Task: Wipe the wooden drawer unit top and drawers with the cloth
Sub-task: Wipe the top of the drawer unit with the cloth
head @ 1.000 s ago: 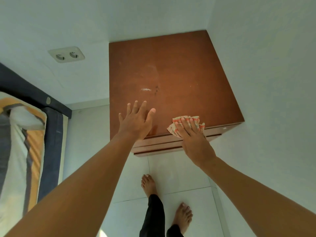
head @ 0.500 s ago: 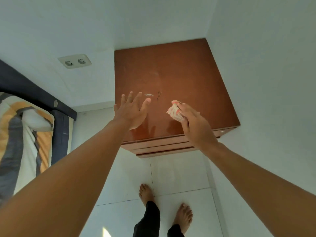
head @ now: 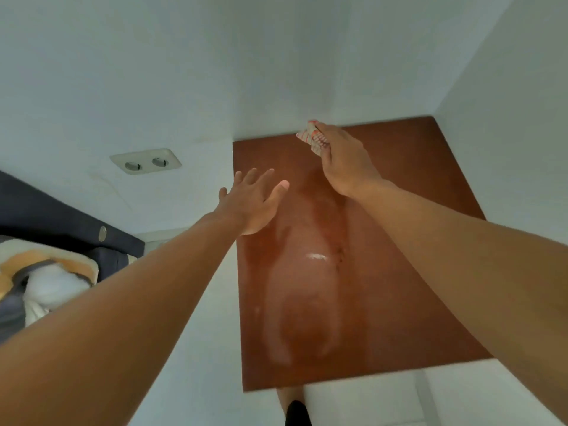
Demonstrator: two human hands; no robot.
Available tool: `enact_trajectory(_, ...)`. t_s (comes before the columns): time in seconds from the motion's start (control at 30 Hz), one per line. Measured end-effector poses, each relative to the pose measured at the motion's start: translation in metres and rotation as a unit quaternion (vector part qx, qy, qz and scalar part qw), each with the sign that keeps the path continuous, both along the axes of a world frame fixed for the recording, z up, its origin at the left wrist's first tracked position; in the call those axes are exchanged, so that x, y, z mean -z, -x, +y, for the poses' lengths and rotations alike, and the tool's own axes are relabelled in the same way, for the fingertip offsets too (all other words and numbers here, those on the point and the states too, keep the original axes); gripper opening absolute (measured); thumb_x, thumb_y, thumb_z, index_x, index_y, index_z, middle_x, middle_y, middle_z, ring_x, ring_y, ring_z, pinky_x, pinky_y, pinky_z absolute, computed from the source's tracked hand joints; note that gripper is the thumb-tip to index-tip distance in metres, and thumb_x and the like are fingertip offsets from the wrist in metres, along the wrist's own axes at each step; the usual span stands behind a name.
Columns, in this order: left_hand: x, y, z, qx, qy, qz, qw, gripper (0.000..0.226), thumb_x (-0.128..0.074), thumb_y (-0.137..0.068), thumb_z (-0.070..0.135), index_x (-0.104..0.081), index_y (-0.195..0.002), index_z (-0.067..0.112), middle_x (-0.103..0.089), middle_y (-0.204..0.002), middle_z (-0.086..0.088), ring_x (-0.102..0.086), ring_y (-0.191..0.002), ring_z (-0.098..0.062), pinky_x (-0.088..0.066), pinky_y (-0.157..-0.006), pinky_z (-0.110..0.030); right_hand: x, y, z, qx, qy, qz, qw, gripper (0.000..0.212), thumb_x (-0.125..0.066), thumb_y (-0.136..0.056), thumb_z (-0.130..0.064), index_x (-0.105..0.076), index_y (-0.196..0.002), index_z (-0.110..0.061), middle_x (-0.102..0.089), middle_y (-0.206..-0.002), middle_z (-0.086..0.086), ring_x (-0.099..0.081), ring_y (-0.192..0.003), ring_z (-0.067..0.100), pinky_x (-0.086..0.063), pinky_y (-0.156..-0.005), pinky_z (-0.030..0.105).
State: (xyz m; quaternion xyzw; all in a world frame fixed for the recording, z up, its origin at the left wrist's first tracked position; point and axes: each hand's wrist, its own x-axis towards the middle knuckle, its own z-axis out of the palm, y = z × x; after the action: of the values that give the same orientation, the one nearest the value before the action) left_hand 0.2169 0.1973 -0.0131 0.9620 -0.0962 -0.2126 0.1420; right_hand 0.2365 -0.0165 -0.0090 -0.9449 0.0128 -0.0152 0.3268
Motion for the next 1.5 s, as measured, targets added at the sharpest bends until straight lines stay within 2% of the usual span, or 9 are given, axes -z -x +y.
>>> enact_trajectory(0.1, 0.017, -0.047, 0.004, 0.013, 0.004, -0.007, 1.000, 0.070, -0.016, -0.100, 0.069, -0.018, -0.162, 0.037, -0.009, -0.172, 0.000, 0.002, -0.159, -0.027, -0.005, -0.123, -0.061, 0.015, -0.051, 0.011, -0.011, 0.012, 0.005, 1.000, 0.051, -0.039, -0.104, -0.023, -0.040, -0.155, -0.023, -0.050, -0.153, 0.004, -0.048, -0.137, 0.030, -0.035, -0.116, 0.043)
enact_trajectory(0.23, 0.038, -0.093, 0.003, 0.016, -0.001, -0.034, 0.999, 0.067, -0.019, -0.103, 0.064, -0.022, -0.162, 0.033, -0.013, -0.172, -0.002, -0.003, -0.159, -0.027, -0.010, -0.122, -0.062, 0.044, -0.089, 0.018, -0.039, 0.143, 0.033, 0.988, 0.051, -0.038, -0.100, -0.047, -0.047, -0.148, -0.034, -0.049, -0.154, -0.006, -0.041, -0.145, 0.022, -0.016, -0.121, 0.062)
enact_trajectory(0.33, 0.051, -0.104, 0.000, 0.016, -0.011, -0.036, 0.999, 0.066, -0.019, -0.104, 0.061, -0.022, -0.162, 0.031, -0.012, -0.172, -0.003, -0.004, -0.158, -0.029, -0.010, -0.122, -0.062, 0.068, -0.092, 0.021, -0.089, 0.195, 0.028, 0.976, 0.055, -0.043, -0.101, -0.043, -0.038, -0.155, -0.032, -0.039, -0.160, -0.001, -0.030, -0.151, 0.026, -0.013, -0.123, 0.058)
enact_trajectory(0.43, 0.061, -0.101, -0.001, 0.023, -0.023, -0.033, 0.999, 0.066, -0.016, -0.104, 0.061, -0.016, -0.163, 0.033, -0.004, -0.173, 0.000, 0.002, -0.159, -0.028, -0.004, -0.122, -0.063, 0.091, -0.086, 0.023, -0.098, 0.197, 0.068, 0.973, 0.059, -0.031, -0.106, -0.041, -0.016, -0.163, -0.034, -0.012, -0.170, 0.002, -0.005, -0.158, 0.029, -0.007, -0.125, 0.058)
enact_trajectory(0.5, 0.067, -0.099, 0.000, 0.029, -0.032, -0.035, 0.998, 0.066, -0.012, -0.103, 0.062, -0.011, -0.163, 0.036, 0.002, -0.173, 0.002, 0.007, -0.159, -0.027, 0.002, -0.121, -0.064, 0.099, -0.084, 0.023, -0.096, 0.203, 0.067, 0.972, 0.060, -0.026, -0.107, -0.042, -0.008, -0.163, -0.034, -0.005, -0.172, 0.002, 0.002, -0.159, 0.028, -0.004, -0.126, 0.057)
enact_trajectory(0.7, 0.066, -0.102, 0.001, 0.034, -0.050, -0.013, 0.998, 0.066, -0.005, -0.101, 0.065, -0.003, -0.163, 0.040, 0.008, -0.172, 0.004, 0.011, -0.158, -0.027, 0.009, -0.118, -0.067, 0.098, -0.083, 0.022, -0.107, 0.229, 0.074, 0.965, 0.067, -0.020, -0.105, -0.057, -0.001, -0.164, -0.032, 0.002, -0.173, 0.004, 0.008, -0.159, 0.028, 0.000, -0.127, 0.053)
enact_trajectory(1.1, 0.057, -0.100, -0.007, 0.023, -0.077, 0.002, 0.997, 0.068, -0.004, -0.101, 0.065, -0.004, -0.163, 0.038, 0.008, -0.172, 0.002, 0.009, -0.158, -0.028, 0.010, -0.118, -0.069, 0.093, -0.012, 0.017, -0.139, 0.237, 0.071, 0.959, 0.067, -0.017, -0.105, -0.055, 0.001, -0.164, -0.027, 0.006, -0.172, 0.005, 0.009, -0.159, 0.027, -0.001, -0.128, 0.050)
enact_trajectory(1.23, 0.054, -0.074, -0.009, 0.023, -0.061, -0.025, 0.998, 0.070, -0.007, -0.102, 0.065, -0.012, -0.164, 0.032, 0.000, -0.173, -0.001, 0.006, -0.159, -0.028, 0.005, -0.120, -0.067, 0.094, 0.025, 0.016, -0.144, 0.239, 0.076, 0.957, 0.067, -0.016, -0.105, -0.055, 0.002, -0.164, -0.027, 0.008, -0.172, 0.005, 0.011, -0.158, 0.027, 0.000, -0.128, 0.050)
enact_trajectory(1.5, 0.068, 0.055, 0.009, 0.009, -0.022, -0.051, 0.998, 0.067, -0.013, -0.104, 0.062, -0.014, -0.164, 0.031, -0.002, -0.173, 0.002, 0.006, -0.159, -0.024, 0.005, -0.122, -0.061, 0.090, 0.119, 0.015, -0.157, 0.232, 0.083, 0.956, 0.072, -0.015, -0.102, -0.063, 0.006, -0.163, -0.032, 0.013, -0.172, 0.003, 0.016, -0.158, 0.026, 0.005, -0.127, 0.048)
